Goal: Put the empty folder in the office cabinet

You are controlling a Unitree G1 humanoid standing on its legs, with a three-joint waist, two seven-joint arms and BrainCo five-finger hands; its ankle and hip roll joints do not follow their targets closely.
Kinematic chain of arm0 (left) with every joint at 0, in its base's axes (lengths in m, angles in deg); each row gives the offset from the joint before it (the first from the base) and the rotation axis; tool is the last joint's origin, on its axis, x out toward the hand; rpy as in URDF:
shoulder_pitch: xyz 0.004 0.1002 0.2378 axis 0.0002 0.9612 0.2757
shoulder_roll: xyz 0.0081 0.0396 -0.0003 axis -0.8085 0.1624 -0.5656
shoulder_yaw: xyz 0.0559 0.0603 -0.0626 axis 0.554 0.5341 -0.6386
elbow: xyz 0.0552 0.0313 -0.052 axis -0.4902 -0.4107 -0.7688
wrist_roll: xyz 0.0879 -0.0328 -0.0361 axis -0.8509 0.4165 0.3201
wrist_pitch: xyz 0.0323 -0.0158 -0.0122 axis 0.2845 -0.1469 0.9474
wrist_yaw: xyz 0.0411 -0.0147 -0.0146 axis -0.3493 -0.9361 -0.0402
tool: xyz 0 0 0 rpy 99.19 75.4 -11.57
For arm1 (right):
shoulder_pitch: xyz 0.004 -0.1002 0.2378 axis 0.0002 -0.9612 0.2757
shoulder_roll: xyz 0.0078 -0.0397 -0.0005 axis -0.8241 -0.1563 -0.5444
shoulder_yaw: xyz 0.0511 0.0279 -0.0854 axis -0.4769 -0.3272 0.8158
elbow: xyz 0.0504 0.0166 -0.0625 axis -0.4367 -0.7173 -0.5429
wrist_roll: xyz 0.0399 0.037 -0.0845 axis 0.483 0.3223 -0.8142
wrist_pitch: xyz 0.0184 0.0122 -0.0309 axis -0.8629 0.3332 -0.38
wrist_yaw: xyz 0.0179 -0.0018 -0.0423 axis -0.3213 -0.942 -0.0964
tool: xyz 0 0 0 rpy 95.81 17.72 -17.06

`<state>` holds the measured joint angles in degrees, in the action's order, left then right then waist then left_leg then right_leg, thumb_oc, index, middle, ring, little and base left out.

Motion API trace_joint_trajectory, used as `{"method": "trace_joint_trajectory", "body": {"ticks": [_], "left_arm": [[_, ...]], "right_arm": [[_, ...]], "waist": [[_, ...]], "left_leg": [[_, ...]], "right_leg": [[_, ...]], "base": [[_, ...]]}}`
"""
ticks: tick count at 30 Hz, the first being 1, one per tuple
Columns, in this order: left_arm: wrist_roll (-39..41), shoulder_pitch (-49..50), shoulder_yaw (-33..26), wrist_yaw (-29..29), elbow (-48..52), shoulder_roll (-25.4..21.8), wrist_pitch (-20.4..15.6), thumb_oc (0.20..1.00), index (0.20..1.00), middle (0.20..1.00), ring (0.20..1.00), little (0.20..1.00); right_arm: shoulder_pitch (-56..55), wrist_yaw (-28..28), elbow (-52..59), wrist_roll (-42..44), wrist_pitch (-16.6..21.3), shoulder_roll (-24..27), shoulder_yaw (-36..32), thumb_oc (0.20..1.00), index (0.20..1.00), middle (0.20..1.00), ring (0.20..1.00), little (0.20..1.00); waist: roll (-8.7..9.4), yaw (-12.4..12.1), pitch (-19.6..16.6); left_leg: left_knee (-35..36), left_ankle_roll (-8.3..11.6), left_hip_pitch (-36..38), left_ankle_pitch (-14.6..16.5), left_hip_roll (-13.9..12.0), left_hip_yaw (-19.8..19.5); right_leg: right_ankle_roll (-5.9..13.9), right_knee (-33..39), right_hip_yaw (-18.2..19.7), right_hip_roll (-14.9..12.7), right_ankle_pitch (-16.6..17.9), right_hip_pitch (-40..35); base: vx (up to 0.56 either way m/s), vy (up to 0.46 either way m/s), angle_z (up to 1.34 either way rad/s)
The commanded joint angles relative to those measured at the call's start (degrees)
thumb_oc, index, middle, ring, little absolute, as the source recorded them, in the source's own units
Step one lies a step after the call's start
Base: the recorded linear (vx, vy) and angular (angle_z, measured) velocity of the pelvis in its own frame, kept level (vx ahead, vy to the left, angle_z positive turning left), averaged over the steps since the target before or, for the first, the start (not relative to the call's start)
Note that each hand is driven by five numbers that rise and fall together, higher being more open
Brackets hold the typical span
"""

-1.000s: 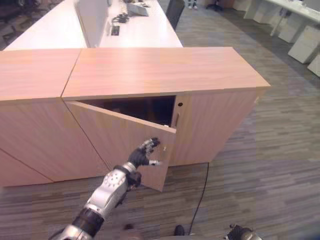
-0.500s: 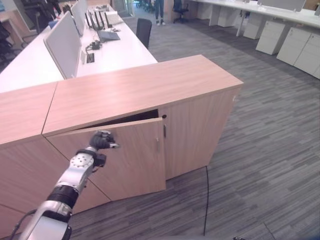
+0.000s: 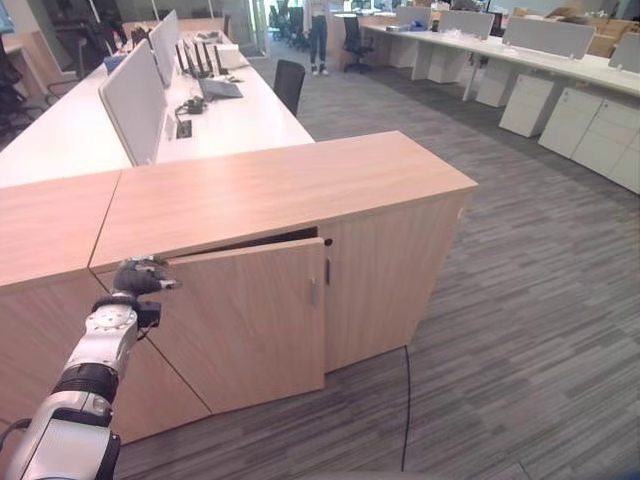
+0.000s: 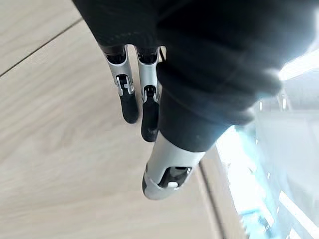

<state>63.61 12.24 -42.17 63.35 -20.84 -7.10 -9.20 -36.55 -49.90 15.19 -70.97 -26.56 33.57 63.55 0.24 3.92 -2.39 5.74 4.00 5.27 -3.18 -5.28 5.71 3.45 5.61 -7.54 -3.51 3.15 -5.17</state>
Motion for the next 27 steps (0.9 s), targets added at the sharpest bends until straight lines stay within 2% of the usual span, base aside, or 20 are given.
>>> {"method": "trace_joint_trajectory", "body": {"ticks": [1,4,6,9,17,19,20,21,23,24,25,26,27], "left_arm": [[5.26,-9.46,-7.00,3.56,-5.01,-2.60,-5.80,1.000,1.000,1.000,1.000,1.000],[13.09,-3.56,-12.38,1.24,-2.01,-0.98,-7.07,1.000,1.000,1.000,1.000,1.000],[15.36,-0.51,-14.37,0.06,-2.01,0.46,-7.25,1.000,1.000,1.000,1.000,1.000],[19.84,3.95,-17.19,-1.77,-2.47,5.53,-6.70,1.000,1.000,1.000,1.000,1.000],[23.04,14.29,-19.19,-4.55,-10.98,21.14,-3.40,1.000,1.000,1.000,1.000,1.000],[21.83,17.17,-18.66,-5.79,-13.32,24.55,-2.27,1.000,1.000,1.000,1.000,1.000],[21.83,17.18,-18.66,-5.78,-13.31,24.56,-2.27,1.000,1.000,1.000,1.000,1.000],[20.38,19.80,-17.78,-6.97,-15.45,27.05,-1.35,1.000,1.000,1.000,1.000,1.000],[19.35,20.91,-17.22,-7.60,-17.27,28.10,-0.72,1.000,1.000,1.000,1.000,1.000],[13.84,23.56,-14.72,-7.39,-20.04,30.09,-0.27,1.000,1.000,1.000,1.000,1.000],[13.82,23.58,-14.71,-7.38,-20.02,30.10,-0.28,1.000,1.000,1.000,1.000,1.000],[9.67,24.63,-13.29,-6.87,-21.11,30.33,-0.36,1.000,1.000,1.000,1.000,1.000],[0.16,26.20,-9.37,-5.39,-22.73,30.31,-0.76,1.000,1.000,1.000,1.000,1.000]], "right_arm": [[2.91,-1.11,-3.42,2.06,0.63,0.07,1.20,1.000,1.000,1.000,1.000,1.000],[3.09,-1.20,-3.24,2.08,0.41,-0.14,0.87,1.000,1.000,1.000,1.000,1.000],[3.12,-1.02,-3.50,1.40,0.17,-0.39,1.09,1.000,1.000,1.000,1.000,1.000],[3.27,-0.69,-3.77,0.70,-0.28,-0.17,0.97,1.000,1.000,1.000,1.000,1.000],[6.18,-0.43,-3.35,0.30,-0.76,1.21,1.08,1.000,1.000,1.000,1.000,1.000],[6.81,-0.20,-3.68,0.66,-0.83,1.50,0.68,1.000,1.000,1.000,1.000,1.000],[6.80,-0.20,-3.68,0.66,-0.83,1.51,0.68,1.000,1.000,1.000,1.000,1.000],[7.16,-0.23,-3.65,0.70,-0.86,1.35,0.67,1.000,1.000,1.000,1.000,1.000],[7.41,-0.23,-3.69,0.82,-0.79,1.39,0.65,1.000,1.000,1.000,1.000,1.000],[7.33,-0.50,-3.65,1.29,-0.53,1.15,0.59,1.000,1.000,1.000,1.000,1.000],[7.30,-0.51,-3.65,1.29,-0.53,1.15,0.58,1.000,1.000,1.000,1.000,1.000],[6.97,-1.02,-3.43,1.61,-0.27,0.89,0.56,1.000,1.000,1.000,1.000,1.000],[6.61,-1.89,-3.21,2.03,0.22,0.28,0.60,1.000,1.000,1.000,1.000,1.000]], "waist": [[-0.28,0.32,0.66],[0.19,-0.52,0.67],[0.37,-0.78,0.60],[0.71,-1.21,0.71],[2.01,-2.69,1.27],[2.31,-3.13,1.43],[2.31,-3.12,1.41],[2.62,-3.50,1.65],[2.81,-3.75,1.80],[3.37,-4.51,2.35],[3.37,-4.51,2.30],[3.58,-4.74,2.59],[3.82,-5.15,2.96]], "left_leg": [[-0.74,-1.66,-0.34,4.11,2.84,-0.02],[-0.74,-1.70,-0.35,4.34,2.84,-0.02],[-0.74,-1.68,-0.22,4.45,2.82,0.03],[-0.74,-1.65,-0.12,4.73,2.71,-0.07],[-0.74,-1.58,-1.04,4.54,2.65,-1.20],[-0.74,-1.64,-1.47,4.43,2.69,-1.67],[-0.74,-1.64,-1.49,4.43,2.68,-1.67],[-0.74,-1.69,-1.91,4.28,2.69,-2.04],[-0.74,-1.70,-2.20,4.16,2.74,-2.32],[-0.74,-1.74,-3.22,3.71,2.86,-3.01],[-0.74,-1.74,-3.26,3.71,2.86,-3.02],[-0.74,-1.80,-3.63,3.51,2.94,-3.36],[-0.74,-1.84,-4.20,3.31,3.04,-3.83]], "right_leg": [[4.11,-0.61,-3.32,-2.25,-3.82,-0.68],[4.16,-0.61,-3.44,-2.31,-3.84,-0.69],[4.20,-0.61,-3.53,-2.34,-3.93,-0.85],[4.18,-0.61,-3.82,-2.36,-4.09,-1.07],[3.83,-0.61,-4.72,-2.08,-4.43,-0.76],[3.72,-0.61,-4.94,-2.05,-4.45,-0.50],[3.72,-0.61,-4.94,-2.05,-4.45,-0.49],[3.67,-0.61,-5.25,-2.05,-4.42,-0.20],[3.63,-0.61,-5.40,-2.05,-4.40,-0.04],[3.54,-0.61,-5.88,-2.02,-4.24,0.56],[3.54,-0.61,-5.89,-2.02,-4.24,0.59],[3.50,-0.61,-6.05,-1.98,-4.18,0.83],[3.45,-0.61,-6.29,-2.00,-4.05,1.26]], "base": [[0.00,0.000,0.00],[0.01,0.021,-0.01],[0.03,0.025,-0.03],[0.00,0.000,0.00],[0.01,0.001,0.01],[0.00,-0.002,0.03],[0.00,-0.005,0.09],[0.00,-0.003,0.11],[-0.01,-0.008,0.16],[-0.02,-0.010,0.16],[-0.04,-0.015,0.16],[-0.05,-0.009,0.19],[-0.06,-0.009,0.21]]}}
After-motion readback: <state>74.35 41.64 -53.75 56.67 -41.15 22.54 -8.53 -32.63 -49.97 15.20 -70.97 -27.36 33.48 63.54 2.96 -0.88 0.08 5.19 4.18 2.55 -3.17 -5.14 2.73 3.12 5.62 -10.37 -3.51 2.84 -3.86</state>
